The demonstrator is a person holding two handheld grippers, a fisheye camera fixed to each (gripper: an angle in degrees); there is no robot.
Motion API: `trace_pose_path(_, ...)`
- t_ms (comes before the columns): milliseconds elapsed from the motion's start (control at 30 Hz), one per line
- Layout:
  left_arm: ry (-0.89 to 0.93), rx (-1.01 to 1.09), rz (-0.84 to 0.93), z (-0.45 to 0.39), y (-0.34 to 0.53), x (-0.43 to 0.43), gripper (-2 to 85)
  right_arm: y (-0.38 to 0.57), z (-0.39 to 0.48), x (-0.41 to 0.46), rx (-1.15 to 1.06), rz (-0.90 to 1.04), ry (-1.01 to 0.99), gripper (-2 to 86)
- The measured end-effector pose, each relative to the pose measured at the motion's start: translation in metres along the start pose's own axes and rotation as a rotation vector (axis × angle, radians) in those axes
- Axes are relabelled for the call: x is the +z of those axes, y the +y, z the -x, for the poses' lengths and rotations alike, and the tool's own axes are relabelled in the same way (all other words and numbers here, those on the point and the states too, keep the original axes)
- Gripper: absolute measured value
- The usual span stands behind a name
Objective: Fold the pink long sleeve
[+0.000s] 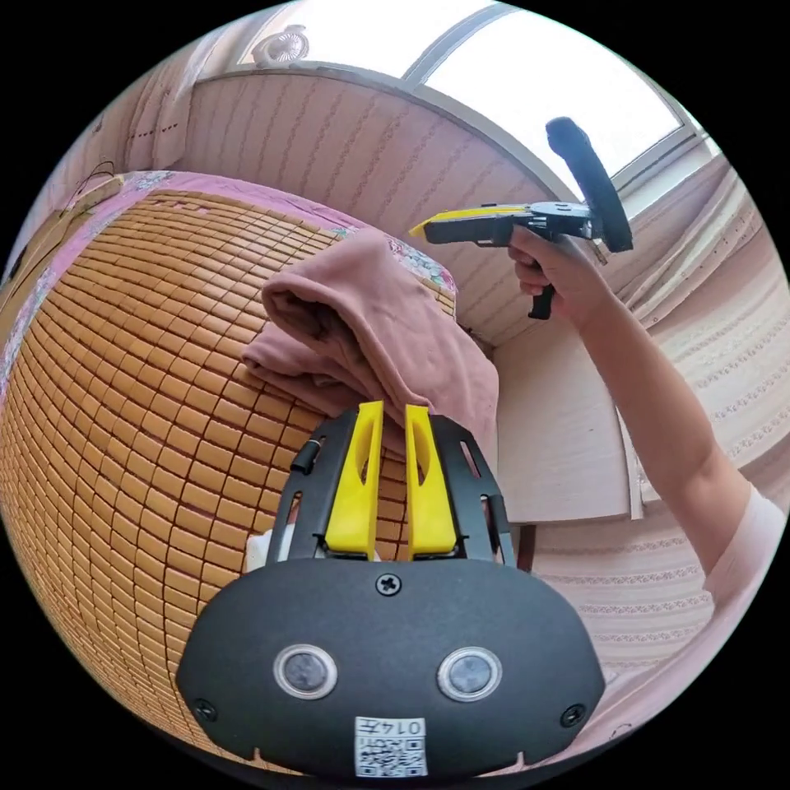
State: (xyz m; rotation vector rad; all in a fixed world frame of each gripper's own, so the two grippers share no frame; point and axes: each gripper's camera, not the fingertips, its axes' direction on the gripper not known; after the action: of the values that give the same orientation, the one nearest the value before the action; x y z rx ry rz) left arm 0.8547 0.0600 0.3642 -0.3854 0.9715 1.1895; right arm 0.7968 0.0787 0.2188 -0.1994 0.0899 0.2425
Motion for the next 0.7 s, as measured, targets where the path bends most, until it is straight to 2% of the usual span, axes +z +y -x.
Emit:
trace_pose_path(33,-0.026,0.006,0.000,-0.001,0.004,-0.002,5.1,0.019,0.017,0.004,-0.016,0.006,-0.076,7.7)
trace_pose_path(100,-0.042,0.008,0.006,-0.004,0.007,-0.004,5.1,0.049,0.045,0.017,-0.032,0.040,-0.088,9.4)
trace_pose_path(167,-0.046,0.016,0.004,-0.009,0.003,-0.005,5.2,0.078,0.066,0.029,-0.030,0.067,-0.054,10.3)
trace_pose_path(267,-0.097,0.056,-0.026,-0.025,-0.020,-0.011,5.5,0.109,0.093,0.027,-0.019,-0.006,0.035,10.3)
trace_pose_path(367,-0.218,0.101,-0.057,-0.043,-0.051,-0.009,5.9,0.121,0.114,0.020,-0.011,-0.045,0.090,10.2)
trace_pose_path(433,-0.358,0.128,0.016,-0.045,-0.069,0.013,5.8,0.128,0.128,0.031,-0.033,-0.012,0.129,12.0)
trace_pose_path(533,-0.388,0.072,0.151,-0.029,-0.073,0.046,5.1,0.136,0.140,0.034,-0.094,-0.035,0.310,9.0)
trace_pose_path(700,-0.432,0.144,0.148,-0.043,-0.082,0.064,2.7,0.129,0.108,0.027,-0.104,-0.031,0.207,5.5)
